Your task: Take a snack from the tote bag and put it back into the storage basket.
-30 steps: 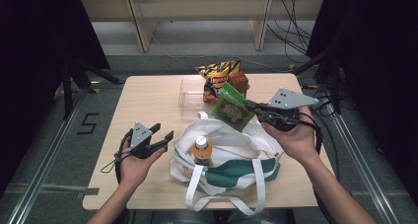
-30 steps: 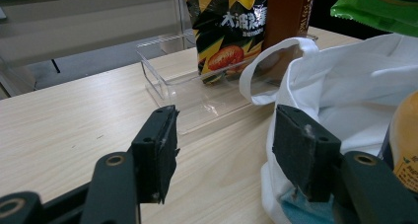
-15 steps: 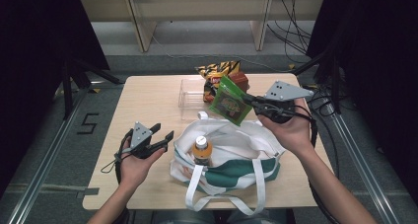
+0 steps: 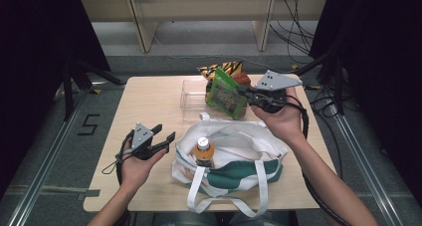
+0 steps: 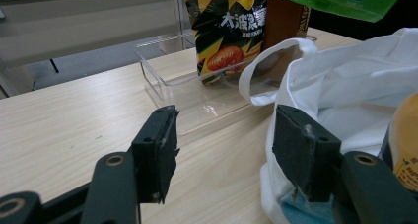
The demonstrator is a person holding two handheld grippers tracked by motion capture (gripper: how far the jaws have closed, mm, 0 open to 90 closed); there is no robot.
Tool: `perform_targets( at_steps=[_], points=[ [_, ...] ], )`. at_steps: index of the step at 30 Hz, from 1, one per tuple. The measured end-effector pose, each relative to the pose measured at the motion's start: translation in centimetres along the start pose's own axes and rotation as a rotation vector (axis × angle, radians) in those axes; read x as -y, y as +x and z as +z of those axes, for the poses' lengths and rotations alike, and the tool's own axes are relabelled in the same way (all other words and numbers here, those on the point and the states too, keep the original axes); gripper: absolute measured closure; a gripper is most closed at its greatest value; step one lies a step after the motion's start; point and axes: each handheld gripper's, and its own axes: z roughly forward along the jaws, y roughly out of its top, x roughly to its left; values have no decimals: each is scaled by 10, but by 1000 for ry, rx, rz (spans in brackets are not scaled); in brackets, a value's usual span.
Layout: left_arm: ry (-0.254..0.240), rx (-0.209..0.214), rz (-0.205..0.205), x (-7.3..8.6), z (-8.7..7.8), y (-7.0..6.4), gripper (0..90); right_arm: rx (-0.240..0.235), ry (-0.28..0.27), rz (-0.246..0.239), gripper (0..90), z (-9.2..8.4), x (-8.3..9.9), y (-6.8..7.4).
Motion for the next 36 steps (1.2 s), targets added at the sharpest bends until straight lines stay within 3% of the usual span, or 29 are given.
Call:
perform_targets(
  at_steps=[5,16,17,19,30,31,33,36],
  points=[
    [1,0,0,0,0,0,422,26,-10,-2,900,12,-1,-5],
    [1,3,-2,1,1,0,423,34,5,-3,900,35,-4,-12],
    [-1,7,-3,1,1,0,423,40,8,20,900,37,-4,-11],
    [2,5,2,0,1,-1,423,43,7,0,900,40,-5,-12],
    [0,4,0,0,0,0,422,59,13,-17,900,53,-7,-17],
    [0,2,-1,0,0,0,422,61,14,-1,900,54,-7,-16],
    [2,2,-2,0,0,0,423,63,6,-20,900,56,-8,-18],
    [2,4,0,0,0,0,422,62,9,-4,900,59,-9,-18]
  ],
)
